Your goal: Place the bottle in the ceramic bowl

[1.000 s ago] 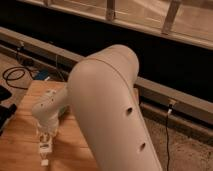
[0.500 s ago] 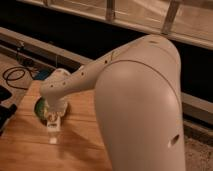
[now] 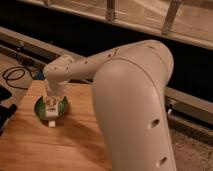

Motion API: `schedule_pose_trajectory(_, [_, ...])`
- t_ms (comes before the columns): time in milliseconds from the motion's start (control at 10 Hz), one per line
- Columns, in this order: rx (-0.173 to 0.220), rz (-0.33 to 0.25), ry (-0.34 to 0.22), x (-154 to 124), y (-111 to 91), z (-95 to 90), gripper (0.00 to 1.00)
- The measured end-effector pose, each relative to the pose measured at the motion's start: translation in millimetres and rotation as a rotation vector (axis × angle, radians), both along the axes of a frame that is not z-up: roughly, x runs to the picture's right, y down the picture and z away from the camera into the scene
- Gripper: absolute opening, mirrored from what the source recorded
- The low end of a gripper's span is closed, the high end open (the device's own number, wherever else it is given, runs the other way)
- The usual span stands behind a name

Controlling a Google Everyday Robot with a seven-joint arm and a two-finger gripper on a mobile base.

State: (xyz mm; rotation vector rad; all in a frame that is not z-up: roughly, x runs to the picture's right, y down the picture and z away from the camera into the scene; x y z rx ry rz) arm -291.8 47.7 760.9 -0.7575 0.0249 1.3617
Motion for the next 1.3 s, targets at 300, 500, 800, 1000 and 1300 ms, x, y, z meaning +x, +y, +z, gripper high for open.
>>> schedule_pose_trajectory(300, [-0.016, -0.066, -0.090, -47, 0, 2.5, 0.04])
schedule_pose_trajectory(500, [-0.018, -0.067, -0.093, -47, -1, 3.7, 0.04])
schedule_pose_trajectory(800, [-0.017, -0.068, -0.094, -48, -1, 3.2, 0.04])
schedule_pose_trajectory(1000, [-0.018, -0.069, -0.095, -49, 0, 2.9, 0.04])
schedule_pose_trajectory(1300, [-0.018, -0.069, -0.094, -48, 0, 3.2, 0.04])
